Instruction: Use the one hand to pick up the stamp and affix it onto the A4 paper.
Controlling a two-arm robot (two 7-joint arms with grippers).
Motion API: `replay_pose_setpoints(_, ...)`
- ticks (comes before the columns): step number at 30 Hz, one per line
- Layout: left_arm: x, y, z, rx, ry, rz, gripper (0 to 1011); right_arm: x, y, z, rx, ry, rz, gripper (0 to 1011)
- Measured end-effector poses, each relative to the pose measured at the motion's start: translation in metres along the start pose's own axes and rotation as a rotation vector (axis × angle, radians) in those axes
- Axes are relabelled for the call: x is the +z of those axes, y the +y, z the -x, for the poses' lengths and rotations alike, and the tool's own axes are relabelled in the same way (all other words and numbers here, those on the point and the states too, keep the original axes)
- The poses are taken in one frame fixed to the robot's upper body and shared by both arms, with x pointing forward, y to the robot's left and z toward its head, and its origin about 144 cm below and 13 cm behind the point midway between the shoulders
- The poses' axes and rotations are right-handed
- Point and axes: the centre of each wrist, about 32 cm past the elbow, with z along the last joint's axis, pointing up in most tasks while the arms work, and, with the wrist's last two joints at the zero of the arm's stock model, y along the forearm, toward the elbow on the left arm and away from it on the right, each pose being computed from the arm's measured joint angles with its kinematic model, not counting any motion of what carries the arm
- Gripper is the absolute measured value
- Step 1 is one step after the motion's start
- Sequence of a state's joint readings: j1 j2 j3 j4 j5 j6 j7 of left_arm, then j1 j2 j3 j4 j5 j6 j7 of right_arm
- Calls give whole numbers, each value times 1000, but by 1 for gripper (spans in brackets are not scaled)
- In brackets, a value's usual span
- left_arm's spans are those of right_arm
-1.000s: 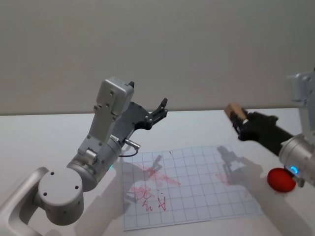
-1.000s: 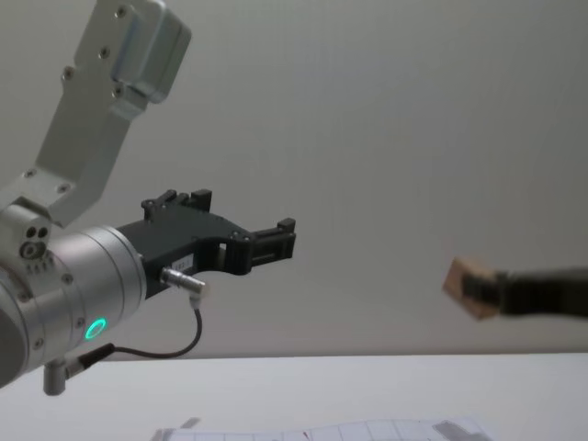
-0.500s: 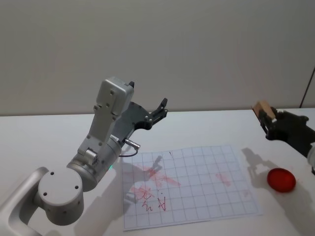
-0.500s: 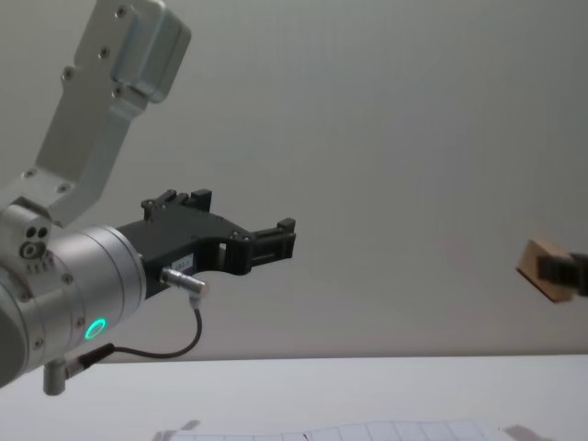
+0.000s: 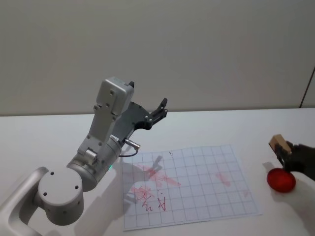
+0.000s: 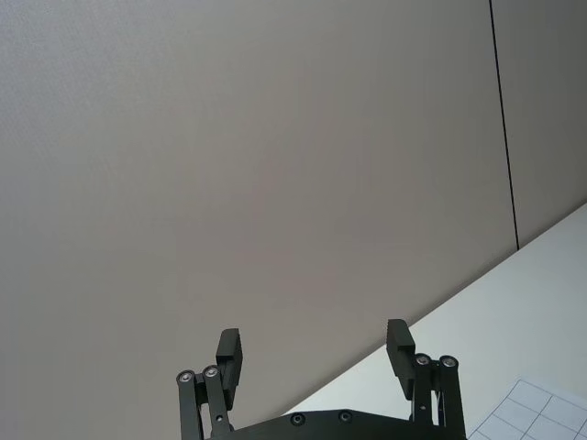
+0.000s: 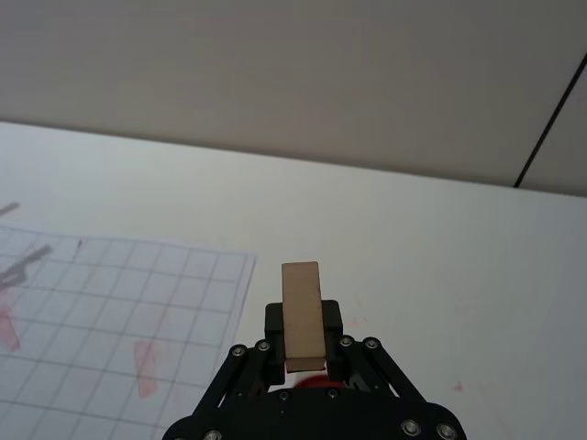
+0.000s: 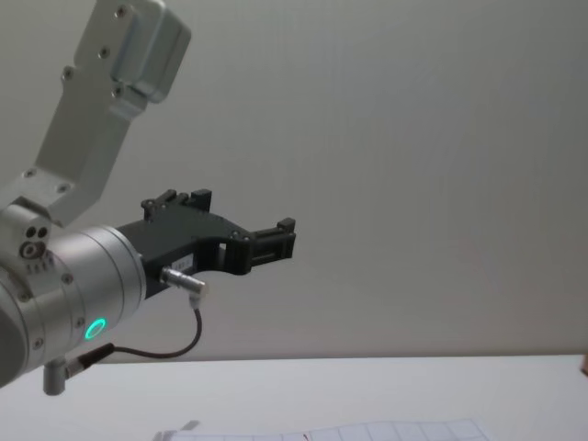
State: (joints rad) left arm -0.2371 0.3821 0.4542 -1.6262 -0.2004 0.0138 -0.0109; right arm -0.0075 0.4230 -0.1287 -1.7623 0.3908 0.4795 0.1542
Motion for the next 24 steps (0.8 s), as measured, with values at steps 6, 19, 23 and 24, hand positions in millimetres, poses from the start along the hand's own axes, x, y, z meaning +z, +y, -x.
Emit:
replay_pose_setpoints(6,0,0,0,0,0,0,1001,-12,-5,-7,-20,-16,68,218)
replay_pose_setpoints(19,0,0,0,0,0,0,1001,-26,-10,-15,-38,-41,150,218)
replay_pose_setpoints(23,0,0,0,0,0,0,1001,-29,-9,-15,-30,-47,166,218)
replay_pose_setpoints(24,0,0,0,0,0,0,1001,-29,-9,-15,-28,-48,168,218)
